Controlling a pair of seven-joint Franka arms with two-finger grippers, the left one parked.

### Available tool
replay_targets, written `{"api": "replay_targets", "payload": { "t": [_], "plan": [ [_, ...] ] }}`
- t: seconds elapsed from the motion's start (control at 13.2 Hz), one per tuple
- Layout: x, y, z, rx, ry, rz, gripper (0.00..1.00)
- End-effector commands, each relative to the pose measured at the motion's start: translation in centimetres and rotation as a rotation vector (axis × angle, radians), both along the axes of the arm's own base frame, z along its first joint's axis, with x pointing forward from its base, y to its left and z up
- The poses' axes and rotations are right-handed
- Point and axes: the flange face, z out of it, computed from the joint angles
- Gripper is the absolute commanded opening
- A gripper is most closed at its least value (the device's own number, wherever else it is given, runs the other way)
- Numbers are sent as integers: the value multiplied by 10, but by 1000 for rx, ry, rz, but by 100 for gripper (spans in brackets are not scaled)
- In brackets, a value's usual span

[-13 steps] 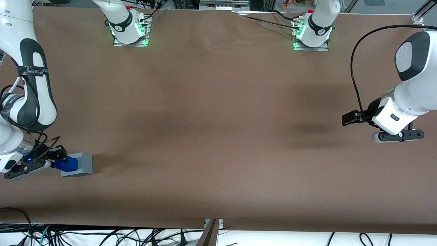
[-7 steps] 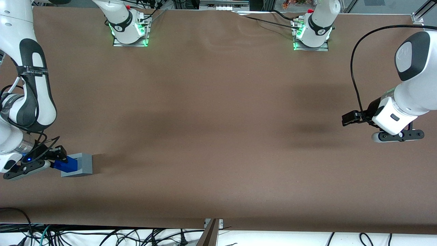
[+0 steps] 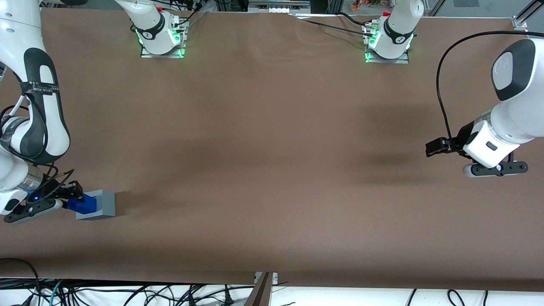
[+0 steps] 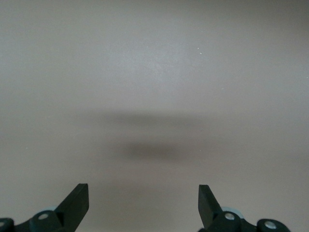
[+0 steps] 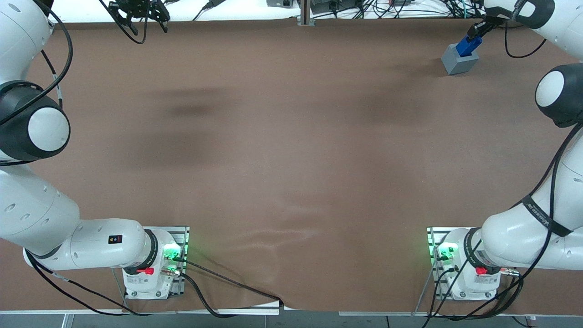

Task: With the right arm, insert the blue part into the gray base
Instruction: 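Align the held blue part above the gray base's square opening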

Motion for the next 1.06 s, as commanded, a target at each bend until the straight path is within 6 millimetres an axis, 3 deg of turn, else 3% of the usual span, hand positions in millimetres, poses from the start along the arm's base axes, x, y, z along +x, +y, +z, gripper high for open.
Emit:
{"api": "replay_targets", "payload": {
  "t": [0.0, 0.99],
  "plan": [
    [-3, 6, -44, 47, 85, 6, 34],
    [-5, 2, -34, 39, 103, -6, 34]
  ]
}}
